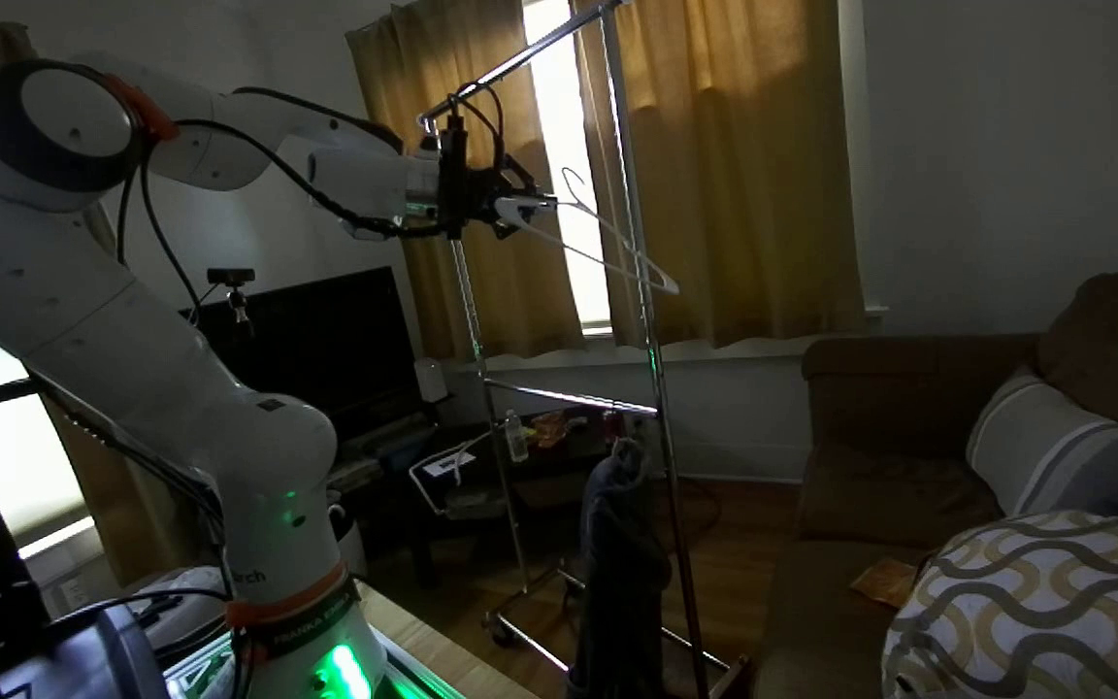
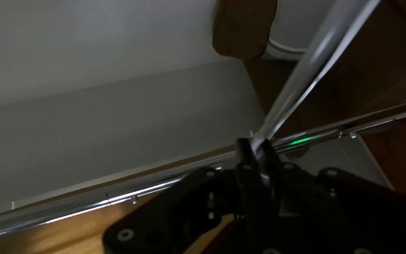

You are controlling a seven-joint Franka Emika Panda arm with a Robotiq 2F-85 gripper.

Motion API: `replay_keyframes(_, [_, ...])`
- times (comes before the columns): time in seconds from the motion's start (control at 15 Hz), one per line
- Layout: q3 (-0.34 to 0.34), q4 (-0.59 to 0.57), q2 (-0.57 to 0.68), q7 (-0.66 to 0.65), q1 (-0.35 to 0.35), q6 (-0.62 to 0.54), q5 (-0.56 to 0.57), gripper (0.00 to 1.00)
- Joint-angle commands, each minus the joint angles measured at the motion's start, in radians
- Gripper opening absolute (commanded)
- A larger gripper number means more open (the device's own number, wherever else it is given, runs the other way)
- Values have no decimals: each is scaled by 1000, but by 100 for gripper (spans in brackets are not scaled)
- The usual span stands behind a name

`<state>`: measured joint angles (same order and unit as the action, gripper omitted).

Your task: Place the white clothes hanger on the top rail

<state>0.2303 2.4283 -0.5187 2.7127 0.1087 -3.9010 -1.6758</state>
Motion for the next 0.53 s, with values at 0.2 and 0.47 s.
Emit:
replay_keyframes(0.2, [-58, 55, -4, 45, 137, -72, -77, 2])
replay_keyframes(0.47, [-120, 92, 9, 45, 240, -73, -94, 2])
